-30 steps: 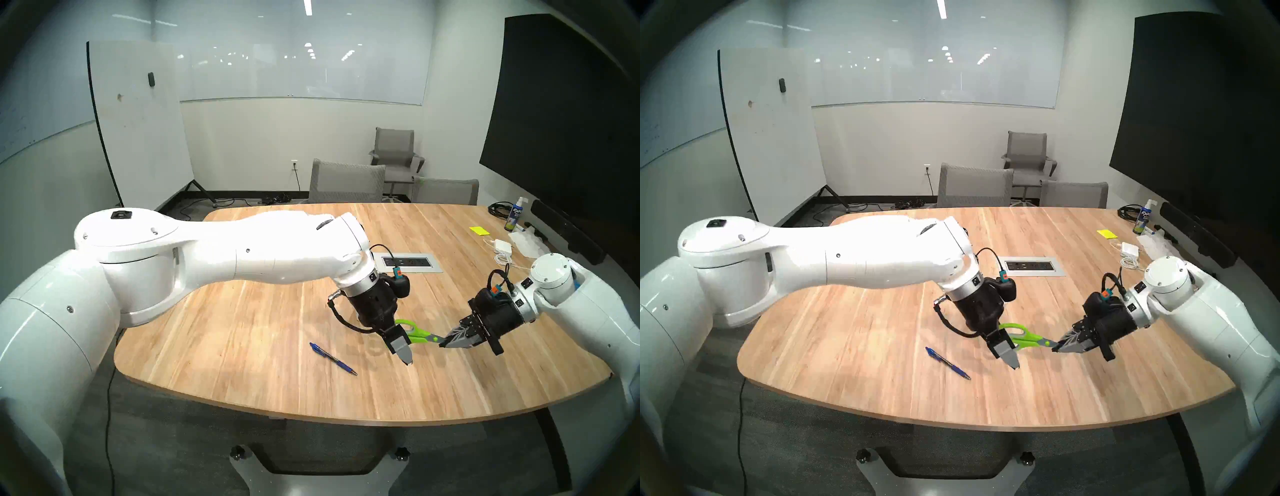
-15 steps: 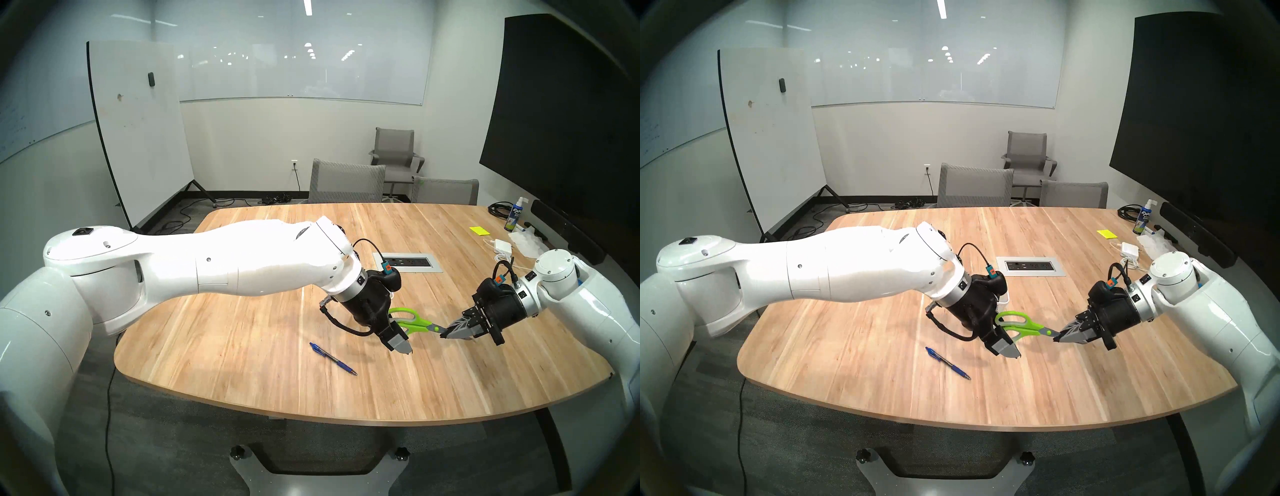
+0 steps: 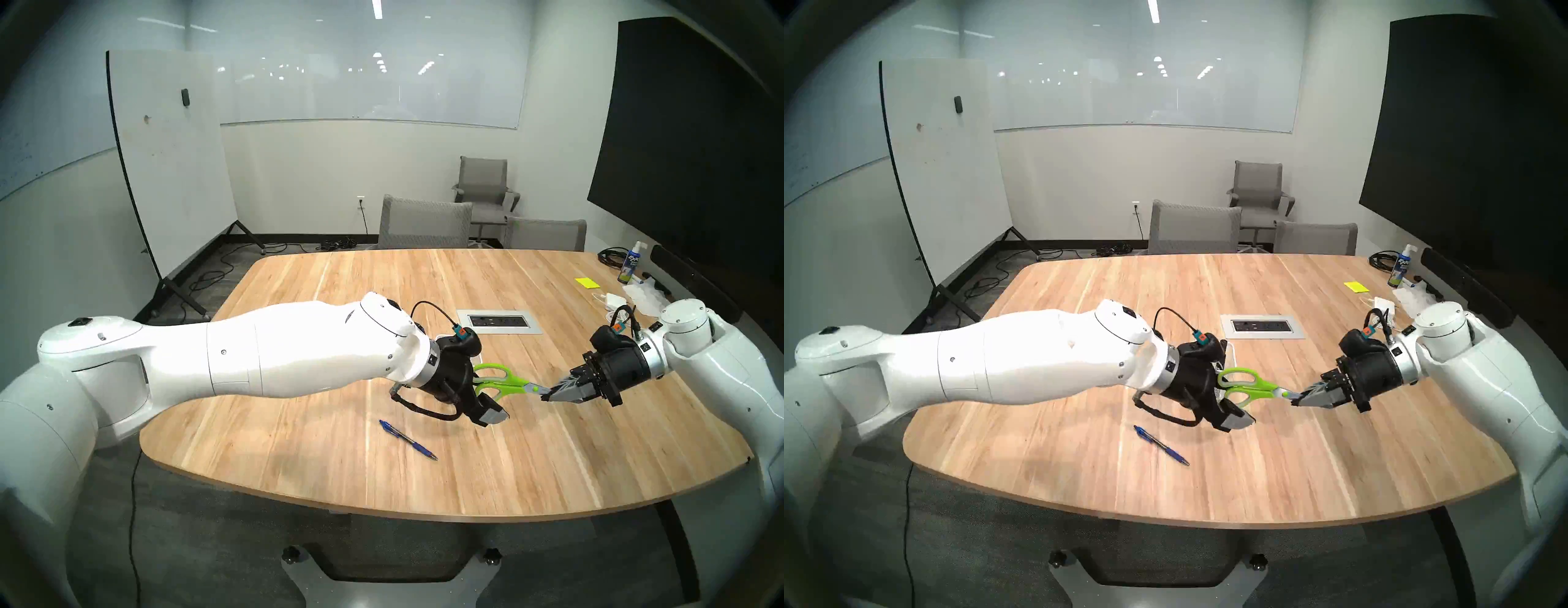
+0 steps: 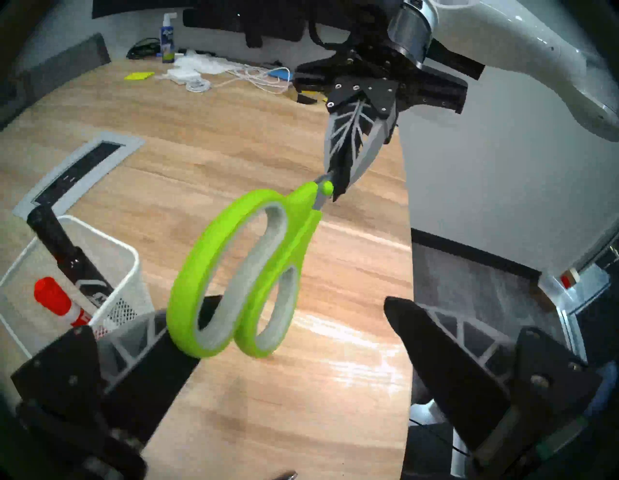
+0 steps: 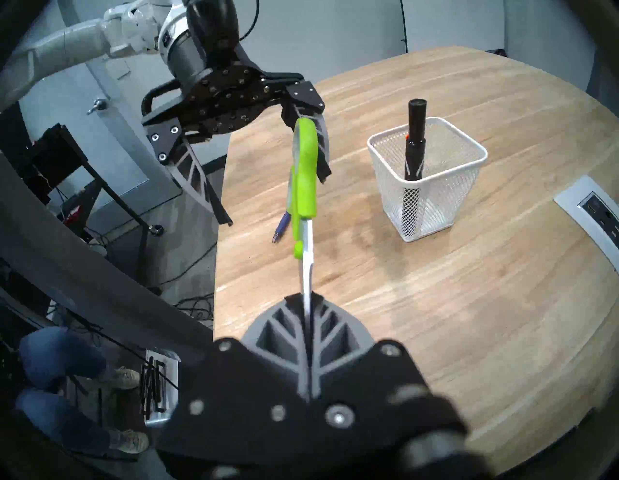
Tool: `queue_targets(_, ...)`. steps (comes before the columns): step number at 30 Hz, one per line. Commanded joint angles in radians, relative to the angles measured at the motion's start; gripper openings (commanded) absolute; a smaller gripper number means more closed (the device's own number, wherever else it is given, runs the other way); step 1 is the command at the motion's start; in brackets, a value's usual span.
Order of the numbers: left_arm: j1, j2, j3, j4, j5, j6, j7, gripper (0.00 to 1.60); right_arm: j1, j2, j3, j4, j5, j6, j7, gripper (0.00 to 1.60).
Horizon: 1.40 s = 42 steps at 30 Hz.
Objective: Place the pen, the marker, and the scissors into the pen holder
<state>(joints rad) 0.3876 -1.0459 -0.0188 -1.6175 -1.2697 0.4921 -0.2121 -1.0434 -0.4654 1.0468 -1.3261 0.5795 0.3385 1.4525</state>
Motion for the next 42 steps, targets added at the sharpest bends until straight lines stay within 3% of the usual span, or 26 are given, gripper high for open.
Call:
queue_targets(1,0.041,0.015,-0.027,-0.045,-0.029,-0.026,0.104,1.60,0.039,-0.004,0.018,-0.008,0.020,0.034,0.023,0.00)
queue_targets(6,0.020,0.026,-0.020,-0.023,-0.047,0.015,0.085,1.60,0.043,-0.007,0.016,-0.009,0.009,0.039,0.027,0.00)
queue_targets(18,0.013,0.058,-0.034,-0.075,-0.054,0.016,0.109,1.60,0.060,-0.019,0.011,0.013,-0.005,0.048,0.022,0.00)
queue_targets(26,0.020,0.118,-0.049,-0.178,-0.061,0.008,0.170,1.60,0.082,-0.026,0.016,0.030,0.002,0.067,0.029,0.00)
queue_targets(42,0.087,0.164,-0.038,-0.280,-0.024,-0.099,0.306,1.60,0.136,-0.017,0.028,0.058,0.055,0.110,0.031,0.00)
